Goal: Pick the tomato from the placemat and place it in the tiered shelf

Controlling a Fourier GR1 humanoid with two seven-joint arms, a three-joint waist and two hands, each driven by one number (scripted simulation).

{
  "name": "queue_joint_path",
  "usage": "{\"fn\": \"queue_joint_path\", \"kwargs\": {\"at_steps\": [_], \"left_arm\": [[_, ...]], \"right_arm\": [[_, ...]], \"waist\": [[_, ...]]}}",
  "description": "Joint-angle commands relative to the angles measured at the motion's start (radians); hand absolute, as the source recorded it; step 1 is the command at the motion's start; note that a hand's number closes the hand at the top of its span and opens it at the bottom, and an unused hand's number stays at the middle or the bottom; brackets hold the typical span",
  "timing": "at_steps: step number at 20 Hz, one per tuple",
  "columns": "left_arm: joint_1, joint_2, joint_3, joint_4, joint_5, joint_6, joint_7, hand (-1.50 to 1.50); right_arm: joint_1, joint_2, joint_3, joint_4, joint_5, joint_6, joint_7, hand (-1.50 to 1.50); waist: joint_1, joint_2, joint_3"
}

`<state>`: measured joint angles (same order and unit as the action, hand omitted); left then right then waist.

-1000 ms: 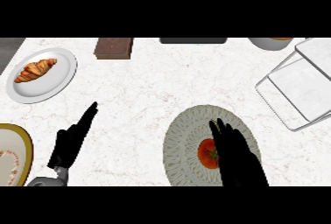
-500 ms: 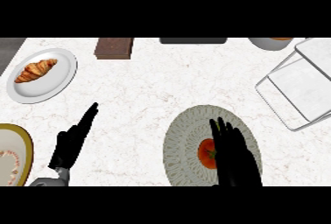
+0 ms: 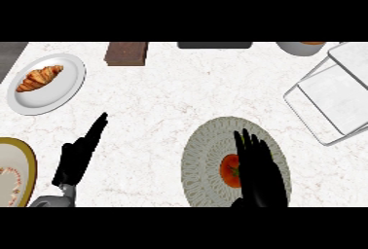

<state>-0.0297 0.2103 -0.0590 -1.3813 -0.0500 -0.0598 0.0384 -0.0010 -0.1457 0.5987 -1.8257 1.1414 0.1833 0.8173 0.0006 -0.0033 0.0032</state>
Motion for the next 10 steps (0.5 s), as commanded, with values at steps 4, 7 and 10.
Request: {"fn": "queue_joint_path", "kwargs": {"at_steps": [4,7,10], "left_arm": [[0.028,-0.043,-0.016,-0.044,-0.046,0.009,0.053,0.0],[0.008,-0.038,0.01,-0.016,-0.039,-0.01,0.03,0.0],[0.014,-0.039,0.011,-0.009,-0.034,-0.028,0.023,0.0]], "right_arm": [[0.0,-0.002,-0.061,0.03,0.007,0.015,-0.072,-1.5],[-0.056,0.095,-0.025,0.153,0.06,-0.021,-0.048,-1.5],[-0.081,0.069,-0.092,0.228,-0.003,-0.035,-0.151,1.5]], "waist": [[-0.001,0.003,-0.003],[0.001,0.003,-0.003],[0.002,0.003,-0.003]]}}
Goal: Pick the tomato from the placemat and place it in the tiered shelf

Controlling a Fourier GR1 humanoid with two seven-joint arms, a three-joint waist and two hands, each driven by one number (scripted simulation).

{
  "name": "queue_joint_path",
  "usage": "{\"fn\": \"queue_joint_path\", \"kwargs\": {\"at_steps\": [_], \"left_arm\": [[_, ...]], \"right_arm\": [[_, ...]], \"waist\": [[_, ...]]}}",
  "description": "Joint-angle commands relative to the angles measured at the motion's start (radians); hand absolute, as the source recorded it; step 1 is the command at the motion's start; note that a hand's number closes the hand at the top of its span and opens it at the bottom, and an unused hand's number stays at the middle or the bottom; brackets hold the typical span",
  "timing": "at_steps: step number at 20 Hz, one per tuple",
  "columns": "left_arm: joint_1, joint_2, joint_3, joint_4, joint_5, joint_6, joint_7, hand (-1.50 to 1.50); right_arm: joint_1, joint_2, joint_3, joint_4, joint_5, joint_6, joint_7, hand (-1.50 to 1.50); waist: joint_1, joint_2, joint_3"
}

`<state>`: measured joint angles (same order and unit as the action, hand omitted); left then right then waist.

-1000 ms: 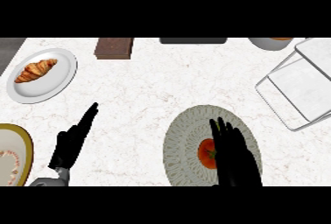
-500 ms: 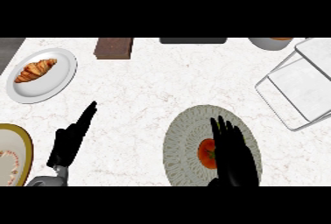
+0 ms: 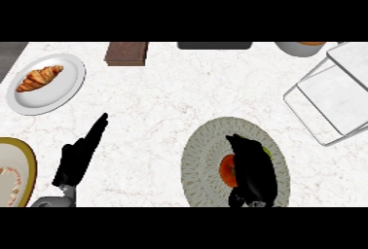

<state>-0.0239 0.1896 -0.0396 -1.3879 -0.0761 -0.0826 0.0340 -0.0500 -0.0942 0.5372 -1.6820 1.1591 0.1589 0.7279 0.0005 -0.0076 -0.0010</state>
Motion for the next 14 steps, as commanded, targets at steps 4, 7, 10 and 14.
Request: {"fn": "queue_joint_path", "kwargs": {"at_steps": [4,7,10,14], "left_arm": [[-0.004,0.002,0.023,-0.03,0.001,-0.018,0.07,0.0],[0.029,-0.007,0.024,0.022,0.0,-0.032,-0.001,0.0],[0.014,-0.043,0.009,0.029,-0.034,0.006,0.003,0.0],[0.042,-0.035,0.018,-0.006,-0.017,-0.019,0.016,0.0]], "right_arm": [[0.012,-0.029,-0.009,0.024,-0.01,-0.034,-0.139,1.5],[0.001,-0.008,-0.013,0.112,0.017,-0.122,-0.183,1.5],[-0.011,0.004,-0.014,0.073,0.072,-0.112,-0.149,1.5],[0.024,0.035,0.021,0.031,0.148,-0.18,-0.098,1.5]], "waist": [[0.001,0.007,0.001],[0.001,0.008,0.001],[-0.001,0.007,0.001],[0.0,0.007,0.001]]}}
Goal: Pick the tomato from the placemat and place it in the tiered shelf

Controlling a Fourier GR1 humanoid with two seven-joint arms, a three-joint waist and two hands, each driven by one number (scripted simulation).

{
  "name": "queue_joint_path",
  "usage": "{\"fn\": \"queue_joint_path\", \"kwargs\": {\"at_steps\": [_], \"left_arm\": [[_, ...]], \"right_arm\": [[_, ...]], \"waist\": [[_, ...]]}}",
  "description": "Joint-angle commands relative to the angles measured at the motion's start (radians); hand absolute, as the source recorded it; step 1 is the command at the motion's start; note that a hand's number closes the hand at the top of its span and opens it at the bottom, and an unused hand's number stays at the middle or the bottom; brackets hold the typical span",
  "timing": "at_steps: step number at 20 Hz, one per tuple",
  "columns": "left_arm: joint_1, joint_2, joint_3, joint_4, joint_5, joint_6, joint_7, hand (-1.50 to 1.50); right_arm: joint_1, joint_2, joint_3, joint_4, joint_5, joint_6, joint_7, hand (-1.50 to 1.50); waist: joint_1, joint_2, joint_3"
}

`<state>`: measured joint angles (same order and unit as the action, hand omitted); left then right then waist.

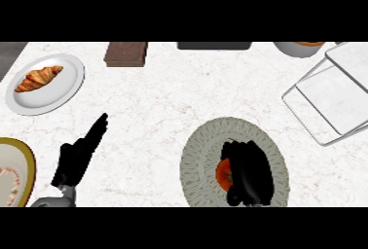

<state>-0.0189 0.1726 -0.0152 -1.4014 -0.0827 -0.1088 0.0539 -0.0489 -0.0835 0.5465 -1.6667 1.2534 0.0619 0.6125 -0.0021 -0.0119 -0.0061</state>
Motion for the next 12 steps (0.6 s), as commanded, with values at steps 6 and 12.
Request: {"fn": "queue_joint_path", "kwargs": {"at_steps": [6,12], "left_arm": [[0.055,0.016,0.018,-0.01,-0.01,-0.003,-0.02,0.0],[0.08,-0.001,0.023,-0.02,-0.006,0.016,-0.018,0.0]], "right_arm": [[0.165,-0.347,-0.269,-0.226,-0.257,0.061,-0.271,1.5],[0.181,-0.569,-0.544,-0.138,-0.496,0.111,-0.535,1.5]], "waist": [[-0.03,0.009,0.008],[-0.065,0.008,0.012]]}}
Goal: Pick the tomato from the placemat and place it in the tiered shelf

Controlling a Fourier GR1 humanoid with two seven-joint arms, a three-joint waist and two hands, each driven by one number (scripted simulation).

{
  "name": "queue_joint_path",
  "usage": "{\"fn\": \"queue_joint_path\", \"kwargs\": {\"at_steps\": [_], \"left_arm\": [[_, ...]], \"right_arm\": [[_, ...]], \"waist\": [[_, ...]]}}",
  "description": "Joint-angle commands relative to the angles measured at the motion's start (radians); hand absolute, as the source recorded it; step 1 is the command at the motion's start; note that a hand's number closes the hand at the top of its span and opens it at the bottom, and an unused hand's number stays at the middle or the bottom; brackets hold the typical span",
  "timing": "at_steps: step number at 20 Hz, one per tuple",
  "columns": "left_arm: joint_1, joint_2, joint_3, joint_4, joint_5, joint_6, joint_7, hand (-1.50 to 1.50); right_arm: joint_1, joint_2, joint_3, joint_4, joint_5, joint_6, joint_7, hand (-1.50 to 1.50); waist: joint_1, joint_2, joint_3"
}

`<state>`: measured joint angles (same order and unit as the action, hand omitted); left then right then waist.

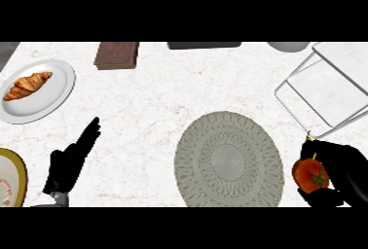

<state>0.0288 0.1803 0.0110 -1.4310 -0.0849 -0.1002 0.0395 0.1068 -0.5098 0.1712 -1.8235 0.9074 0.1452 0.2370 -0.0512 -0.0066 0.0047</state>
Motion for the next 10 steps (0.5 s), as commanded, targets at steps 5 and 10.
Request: {"fn": "queue_joint_path", "kwargs": {"at_steps": [5,10], "left_arm": [[0.023,0.001,0.012,0.014,0.005,0.004,0.013,0.0],[0.028,-0.004,0.0,0.011,-0.008,0.007,-0.003,0.0]], "right_arm": [[-0.012,-0.325,-0.476,0.118,-0.364,0.061,-0.392,1.5],[-0.116,-0.382,-0.741,0.302,-0.685,0.188,-0.542,1.5]], "waist": [[-0.031,-0.002,0.0],[-0.001,-0.001,-0.002]]}}
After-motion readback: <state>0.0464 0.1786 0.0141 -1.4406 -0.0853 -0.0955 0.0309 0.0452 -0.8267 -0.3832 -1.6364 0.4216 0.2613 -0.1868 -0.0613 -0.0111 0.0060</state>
